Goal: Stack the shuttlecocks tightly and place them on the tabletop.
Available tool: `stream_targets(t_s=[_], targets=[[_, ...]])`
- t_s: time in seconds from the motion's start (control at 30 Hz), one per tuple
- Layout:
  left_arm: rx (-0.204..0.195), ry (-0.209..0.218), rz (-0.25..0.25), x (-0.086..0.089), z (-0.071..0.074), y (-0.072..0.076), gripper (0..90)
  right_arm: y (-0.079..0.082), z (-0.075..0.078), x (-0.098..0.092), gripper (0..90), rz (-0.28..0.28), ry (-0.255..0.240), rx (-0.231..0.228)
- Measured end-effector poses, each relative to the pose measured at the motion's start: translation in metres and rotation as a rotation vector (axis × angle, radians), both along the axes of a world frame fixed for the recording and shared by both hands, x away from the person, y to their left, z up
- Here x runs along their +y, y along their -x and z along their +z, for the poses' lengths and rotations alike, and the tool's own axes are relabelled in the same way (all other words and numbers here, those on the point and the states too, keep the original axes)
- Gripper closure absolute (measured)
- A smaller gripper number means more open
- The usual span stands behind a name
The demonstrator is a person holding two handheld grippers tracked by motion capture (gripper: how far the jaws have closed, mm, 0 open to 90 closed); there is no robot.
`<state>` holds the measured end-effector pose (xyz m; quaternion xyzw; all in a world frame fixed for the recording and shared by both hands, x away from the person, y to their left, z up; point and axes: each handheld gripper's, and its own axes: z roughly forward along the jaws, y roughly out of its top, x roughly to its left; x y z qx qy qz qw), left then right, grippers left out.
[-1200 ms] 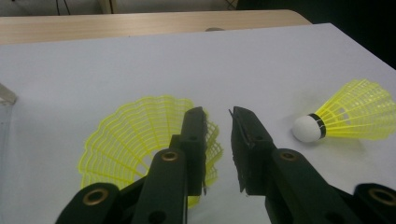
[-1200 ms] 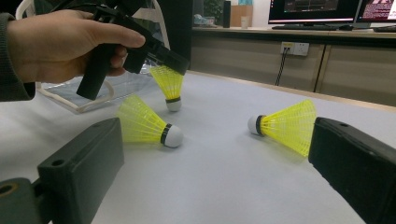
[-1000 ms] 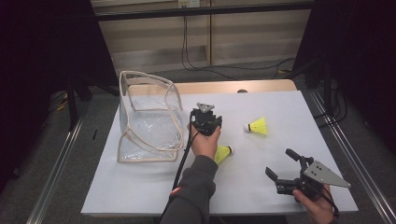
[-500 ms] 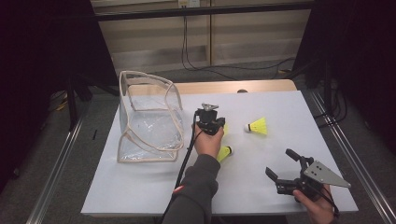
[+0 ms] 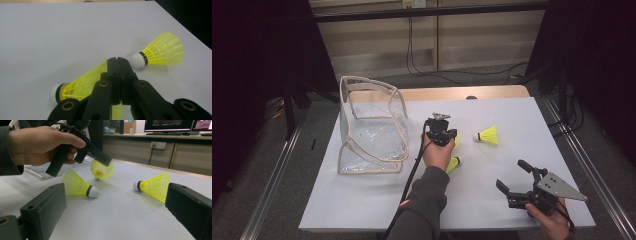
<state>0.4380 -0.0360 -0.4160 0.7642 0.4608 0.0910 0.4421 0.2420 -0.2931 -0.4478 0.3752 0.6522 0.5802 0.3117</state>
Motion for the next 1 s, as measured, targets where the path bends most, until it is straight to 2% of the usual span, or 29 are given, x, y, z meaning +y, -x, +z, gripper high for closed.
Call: stream_targets(t_s=[0.17,0.23,0.43,1.0], targets=[[0.004,0.002,-0.016,-0.0028,-0.0013,0.001,88.6,0.0001,0.0001,0.0,2.8,0.001,0.002,-0.001],[-0.001,0.018,-0.023,-0.0047,-0.0017,0.0018,87.8,0.0001,0.0,0.0001,2.8,0.0,-0.001,0.001],[0.001,0.031,-0.048,-0.0081,-0.0001,0.0038,86.3,0.0001,-0.0002,0.0002,2.8,0.002,-0.001,0.003],[-0.004,0.02,-0.07,-0.0087,0.0021,0.0035,82.8,0.0002,-0.0003,0.0008,2.8,0.004,0.002,0.004]])
